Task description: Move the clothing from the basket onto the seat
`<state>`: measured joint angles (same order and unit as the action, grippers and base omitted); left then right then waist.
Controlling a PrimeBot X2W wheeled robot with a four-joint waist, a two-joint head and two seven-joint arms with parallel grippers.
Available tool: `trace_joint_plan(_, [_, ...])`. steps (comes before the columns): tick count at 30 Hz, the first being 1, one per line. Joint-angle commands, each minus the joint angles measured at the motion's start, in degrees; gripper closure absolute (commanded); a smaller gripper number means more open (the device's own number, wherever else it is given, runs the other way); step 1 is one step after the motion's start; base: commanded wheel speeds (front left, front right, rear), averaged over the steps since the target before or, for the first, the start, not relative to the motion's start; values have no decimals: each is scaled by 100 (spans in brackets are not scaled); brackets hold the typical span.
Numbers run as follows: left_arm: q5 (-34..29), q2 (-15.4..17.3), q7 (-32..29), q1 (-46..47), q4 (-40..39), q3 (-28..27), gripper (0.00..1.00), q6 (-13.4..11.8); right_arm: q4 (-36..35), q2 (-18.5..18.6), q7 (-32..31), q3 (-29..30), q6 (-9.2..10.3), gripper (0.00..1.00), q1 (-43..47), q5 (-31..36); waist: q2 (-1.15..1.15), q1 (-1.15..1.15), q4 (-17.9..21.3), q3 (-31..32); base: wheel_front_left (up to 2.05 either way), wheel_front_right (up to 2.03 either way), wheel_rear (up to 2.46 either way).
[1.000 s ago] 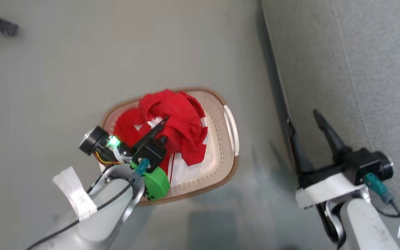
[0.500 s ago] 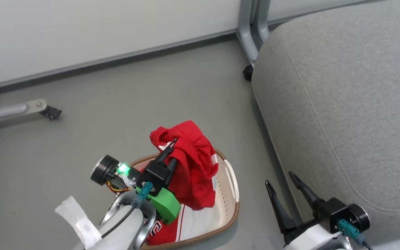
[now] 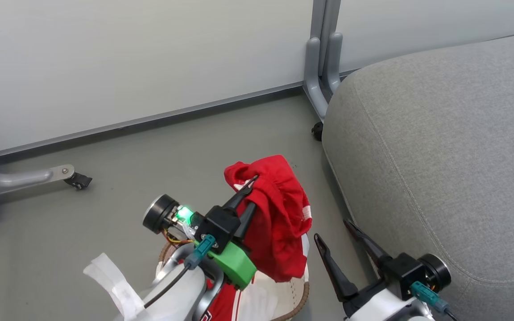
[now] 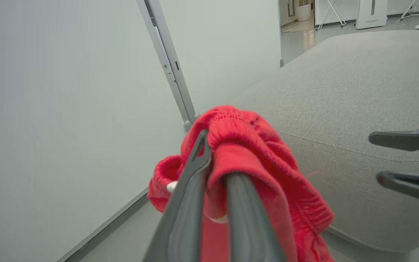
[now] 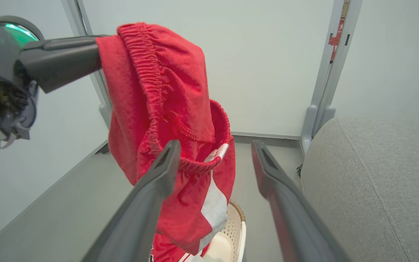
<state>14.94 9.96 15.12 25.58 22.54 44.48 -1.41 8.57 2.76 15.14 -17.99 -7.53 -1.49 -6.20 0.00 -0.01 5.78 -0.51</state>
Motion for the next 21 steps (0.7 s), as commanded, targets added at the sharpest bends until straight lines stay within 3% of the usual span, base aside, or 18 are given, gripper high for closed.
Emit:
trace_joint_plan(1, [77, -47, 5, 48, -33, 1, 100, 58, -15, 23, 2, -73, 8, 0, -111, -43, 0, 1, 8, -19, 0, 0, 0])
trace_joint_plan(11, [197, -377, -33, 267, -185, 188, 100, 308, 304, 24, 3, -486, 8, 0, -472, -118, 0, 1, 56, -80, 0, 0, 0])
trace_joint_plan(21, [249, -506, -162, 274, -567, 521, 100, 464, 595, 21, 2, -380, 8, 0, -491, -286, 0, 1, 44, -137, 0, 0, 0])
